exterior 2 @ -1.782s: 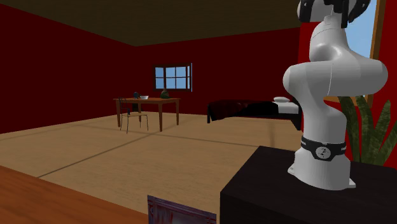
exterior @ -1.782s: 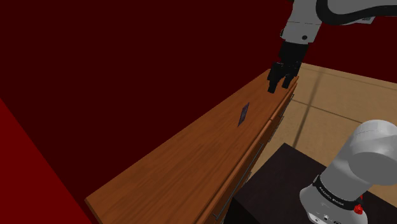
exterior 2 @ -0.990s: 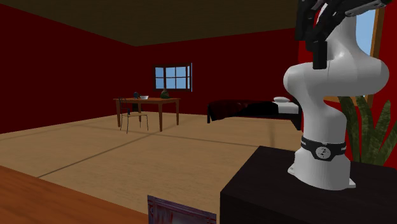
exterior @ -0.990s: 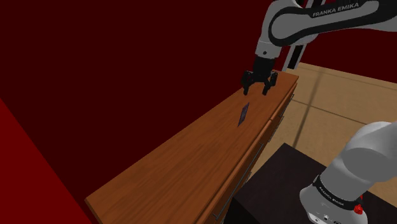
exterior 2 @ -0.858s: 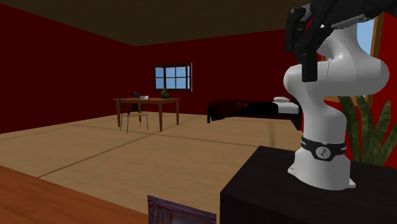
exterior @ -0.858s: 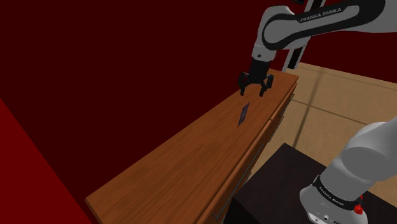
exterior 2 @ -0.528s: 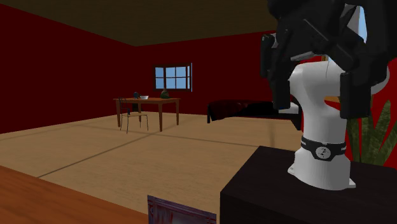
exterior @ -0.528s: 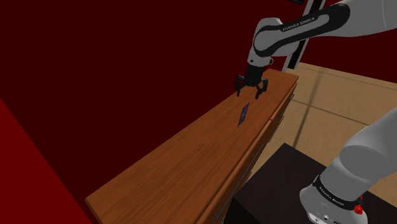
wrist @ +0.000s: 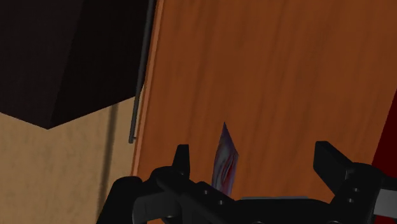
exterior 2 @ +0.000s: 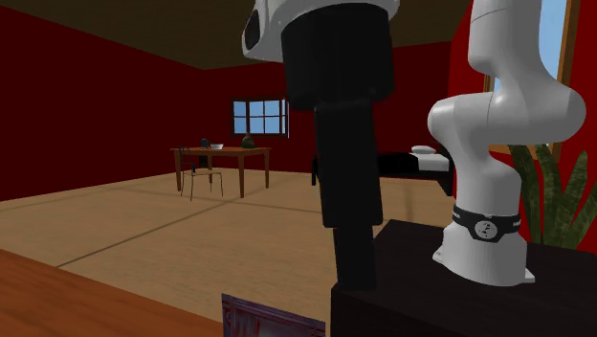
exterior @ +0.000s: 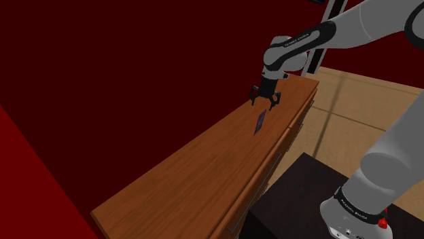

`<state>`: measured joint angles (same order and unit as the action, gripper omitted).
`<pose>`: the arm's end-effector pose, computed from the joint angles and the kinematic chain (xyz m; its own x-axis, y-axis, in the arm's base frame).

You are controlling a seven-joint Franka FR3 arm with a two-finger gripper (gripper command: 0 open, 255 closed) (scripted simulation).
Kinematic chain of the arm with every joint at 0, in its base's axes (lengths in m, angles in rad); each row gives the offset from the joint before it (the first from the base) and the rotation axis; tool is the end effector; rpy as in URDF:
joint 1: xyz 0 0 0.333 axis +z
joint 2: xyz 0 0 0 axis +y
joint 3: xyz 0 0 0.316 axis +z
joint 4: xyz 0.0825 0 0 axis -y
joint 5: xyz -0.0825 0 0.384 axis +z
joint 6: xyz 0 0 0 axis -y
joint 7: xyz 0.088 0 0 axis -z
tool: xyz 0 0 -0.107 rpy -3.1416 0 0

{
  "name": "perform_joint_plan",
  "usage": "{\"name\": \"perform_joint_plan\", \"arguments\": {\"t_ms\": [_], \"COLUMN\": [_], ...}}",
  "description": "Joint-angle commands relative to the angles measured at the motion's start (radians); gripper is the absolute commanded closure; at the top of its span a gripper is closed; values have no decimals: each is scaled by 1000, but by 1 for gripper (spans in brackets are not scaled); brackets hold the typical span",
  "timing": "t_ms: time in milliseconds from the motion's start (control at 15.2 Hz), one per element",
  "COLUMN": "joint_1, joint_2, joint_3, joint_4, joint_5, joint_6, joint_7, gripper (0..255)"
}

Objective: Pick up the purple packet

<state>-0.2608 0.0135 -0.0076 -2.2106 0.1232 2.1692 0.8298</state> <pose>0.5065 -0.1344 0.3685 0.3885 -0.9147 -0.1112 -0.9212 -0.3885 -0.0228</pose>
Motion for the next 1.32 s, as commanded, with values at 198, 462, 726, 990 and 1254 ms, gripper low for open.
{"name": "perform_joint_plan", "arguments": {"t_ms": [198, 462, 726, 990, 1254], "joint_1": [-42, -46, -47, -47, -47], "joint_2": [138, 176, 212, 217, 216], "joint_3": [-44, -47, -45, -44, -44], "joint_4": [54, 48, 36, 34, 33], "joint_5": [30, 41, 50, 51, 51], "joint_6": [78, 120, 168, 174, 175], "joint_7": [101, 103, 93, 91, 91], "gripper": [0, 0, 0, 255, 255]}}
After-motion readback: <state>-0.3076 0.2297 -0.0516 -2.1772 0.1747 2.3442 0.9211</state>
